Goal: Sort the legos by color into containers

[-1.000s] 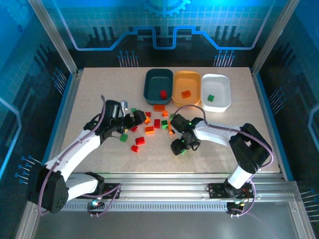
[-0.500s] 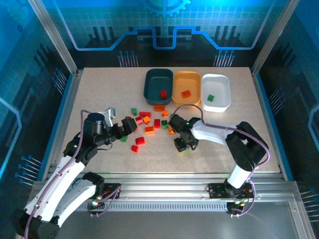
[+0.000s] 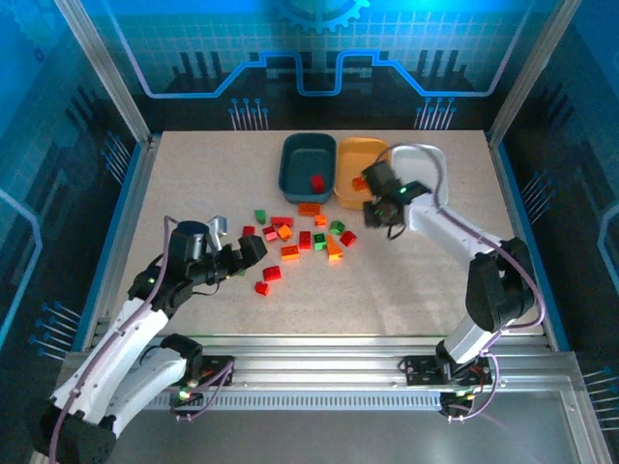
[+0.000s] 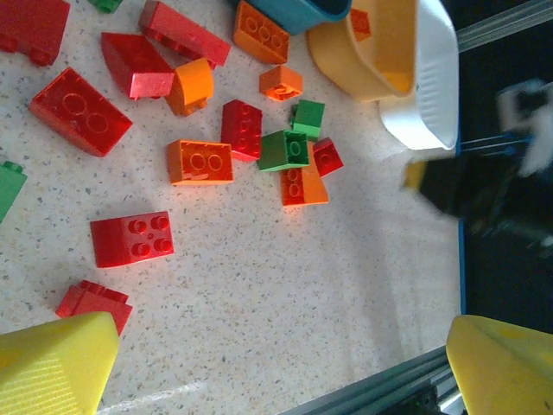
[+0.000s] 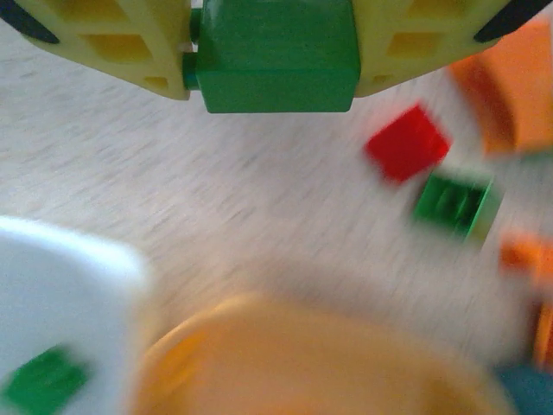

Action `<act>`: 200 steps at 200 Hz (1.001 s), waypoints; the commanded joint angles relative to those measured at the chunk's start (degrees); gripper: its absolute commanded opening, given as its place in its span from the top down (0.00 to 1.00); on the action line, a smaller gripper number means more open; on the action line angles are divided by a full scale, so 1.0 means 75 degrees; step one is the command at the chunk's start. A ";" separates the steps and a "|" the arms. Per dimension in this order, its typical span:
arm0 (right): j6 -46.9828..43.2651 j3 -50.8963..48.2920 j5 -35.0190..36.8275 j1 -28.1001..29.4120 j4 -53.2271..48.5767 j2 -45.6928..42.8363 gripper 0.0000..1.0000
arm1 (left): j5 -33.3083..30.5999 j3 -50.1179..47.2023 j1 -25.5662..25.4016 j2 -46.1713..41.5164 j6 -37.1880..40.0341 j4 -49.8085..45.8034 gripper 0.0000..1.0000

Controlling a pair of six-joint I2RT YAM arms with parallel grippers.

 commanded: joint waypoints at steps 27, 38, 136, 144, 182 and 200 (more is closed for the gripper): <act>-0.0105 0.2373 -0.0589 -0.2002 -0.0621 0.1753 0.58 | 0.0356 0.0781 0.0105 0.1548 0.0293 0.0024 0.01; -0.0113 0.2936 -0.0639 -0.2253 -0.0812 0.2275 0.57 | 0.0356 0.1066 0.0114 0.1894 0.0473 -0.0185 0.01; -0.0289 0.4819 -0.1540 -0.2924 -0.1250 0.4098 0.32 | 0.0093 0.0594 0.0128 0.1958 0.0695 0.0173 0.01; -0.0239 0.4607 -0.1579 -0.2933 -0.1154 0.3897 0.32 | 0.0093 0.0569 0.0132 0.1965 0.0689 0.0154 0.01; -0.0033 0.2754 -0.1607 -0.2616 -0.0301 0.2053 0.32 | -0.0272 0.0489 0.0129 0.2047 0.0847 0.0029 0.01; -0.0033 0.1374 -0.1511 -0.1969 0.0248 0.0825 0.33 | -0.0502 0.0326 0.0114 0.2239 0.0773 0.0058 0.02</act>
